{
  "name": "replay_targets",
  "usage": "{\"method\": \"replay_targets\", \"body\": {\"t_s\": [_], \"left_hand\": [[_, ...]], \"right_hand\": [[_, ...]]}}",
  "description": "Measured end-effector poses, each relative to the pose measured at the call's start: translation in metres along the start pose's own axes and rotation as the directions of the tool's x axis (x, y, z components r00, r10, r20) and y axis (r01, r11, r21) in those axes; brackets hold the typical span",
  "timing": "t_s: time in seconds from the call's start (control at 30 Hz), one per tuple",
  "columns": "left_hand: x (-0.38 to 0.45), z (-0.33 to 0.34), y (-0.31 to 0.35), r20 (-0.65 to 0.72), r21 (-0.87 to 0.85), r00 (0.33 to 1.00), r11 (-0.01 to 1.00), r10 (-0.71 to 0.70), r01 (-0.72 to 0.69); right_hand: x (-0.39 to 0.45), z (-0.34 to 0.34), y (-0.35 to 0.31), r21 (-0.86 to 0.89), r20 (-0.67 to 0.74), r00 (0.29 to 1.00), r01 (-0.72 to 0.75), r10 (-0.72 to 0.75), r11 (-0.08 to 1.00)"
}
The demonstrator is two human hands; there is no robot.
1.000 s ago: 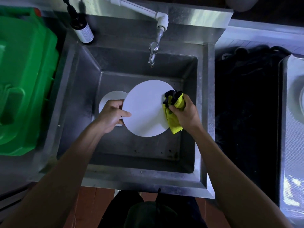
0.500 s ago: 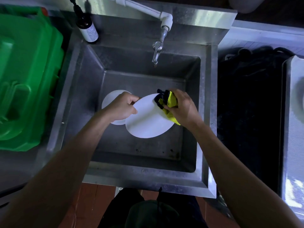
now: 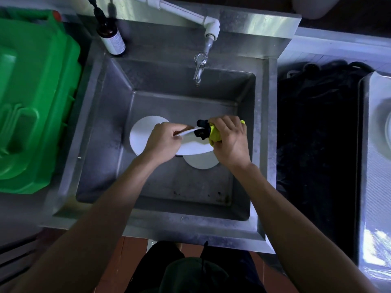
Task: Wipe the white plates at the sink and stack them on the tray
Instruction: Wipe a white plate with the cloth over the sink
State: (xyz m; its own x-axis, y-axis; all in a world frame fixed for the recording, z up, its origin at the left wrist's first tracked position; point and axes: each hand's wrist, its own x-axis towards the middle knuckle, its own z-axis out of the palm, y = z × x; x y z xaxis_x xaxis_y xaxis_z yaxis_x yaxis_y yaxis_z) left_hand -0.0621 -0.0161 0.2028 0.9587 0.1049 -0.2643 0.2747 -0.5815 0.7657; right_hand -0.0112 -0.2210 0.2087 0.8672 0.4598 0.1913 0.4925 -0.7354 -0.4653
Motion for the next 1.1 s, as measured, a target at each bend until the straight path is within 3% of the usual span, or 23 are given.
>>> {"method": "replay_targets", "body": {"t_s": [0.1, 0.17, 0.2, 0.23, 0.27, 0.3, 0.33, 0.4, 0.47, 0.57, 0.77, 0.97, 1.1], "left_hand": [[-0.015, 0.008, -0.003, -0.159, -0.164, 0.987, 0.986, -0.034, 0.008], [-0.026, 0.014, -0.007, -0.277, -0.332, 0.940, 0.938, -0.201, 0.103], [-0.031, 0.017, -0.010, -0.299, -0.471, 0.886, 0.862, -0.355, 0.187], [-0.035, 0.019, -0.013, -0.231, -0.643, 0.809, 0.709, -0.540, 0.290], [-0.037, 0.022, -0.013, -0.050, -0.796, 0.734, 0.471, -0.678, 0.381], [-0.039, 0.025, -0.012, 0.156, -0.869, 0.682, 0.229, -0.715, 0.439], [-0.039, 0.028, -0.011, 0.313, -0.881, 0.666, 0.056, -0.678, 0.471], [-0.033, 0.030, -0.002, 0.435, -0.874, 0.687, -0.088, -0.582, 0.478], [-0.024, 0.030, 0.010, 0.423, -0.885, 0.700, -0.095, -0.575, 0.456], [-0.012, 0.026, 0.022, 0.382, -0.887, 0.704, -0.025, -0.598, 0.460], [-0.012, 0.022, 0.021, 0.371, -0.920, 0.724, -0.124, -0.581, 0.372], [-0.010, 0.023, 0.022, 0.232, -0.964, 0.760, -0.040, -0.607, 0.262], [-0.010, 0.023, 0.026, 0.215, -0.967, 0.774, -0.022, -0.596, 0.253]], "right_hand": [[-0.003, -0.002, 0.003, -0.011, -0.041, 0.999, 0.011, -0.012, 1.000], [-0.006, -0.003, 0.004, -0.005, -0.081, 0.997, -0.006, 0.005, 1.000], [-0.007, -0.004, 0.005, 0.001, -0.106, 0.994, -0.016, 0.016, 1.000], [-0.009, -0.005, 0.006, 0.006, -0.131, 0.991, -0.023, 0.024, 1.000], [-0.010, -0.006, 0.008, 0.011, -0.150, 0.988, -0.027, 0.028, 1.000], [-0.011, -0.006, 0.009, 0.013, -0.167, 0.986, -0.029, 0.030, 1.000], [-0.013, -0.007, 0.009, 0.013, -0.179, 0.983, -0.028, 0.030, 1.000], [-0.015, -0.007, 0.008, 0.008, -0.195, 0.981, -0.014, 0.015, 1.000], [-0.019, -0.005, 0.006, 0.003, -0.207, 0.978, 0.024, -0.023, 1.000], [-0.027, -0.002, 0.007, -0.010, -0.211, 0.974, 0.081, -0.081, 0.997], [-0.041, 0.002, 0.013, 0.002, -0.087, 0.988, 0.132, -0.131, 0.991], [-0.049, 0.001, 0.020, 0.094, 0.124, 0.983, 0.121, -0.132, 0.988], [-0.049, -0.008, 0.012, 0.185, 0.160, 0.985, 0.038, -0.068, 0.982]]}}
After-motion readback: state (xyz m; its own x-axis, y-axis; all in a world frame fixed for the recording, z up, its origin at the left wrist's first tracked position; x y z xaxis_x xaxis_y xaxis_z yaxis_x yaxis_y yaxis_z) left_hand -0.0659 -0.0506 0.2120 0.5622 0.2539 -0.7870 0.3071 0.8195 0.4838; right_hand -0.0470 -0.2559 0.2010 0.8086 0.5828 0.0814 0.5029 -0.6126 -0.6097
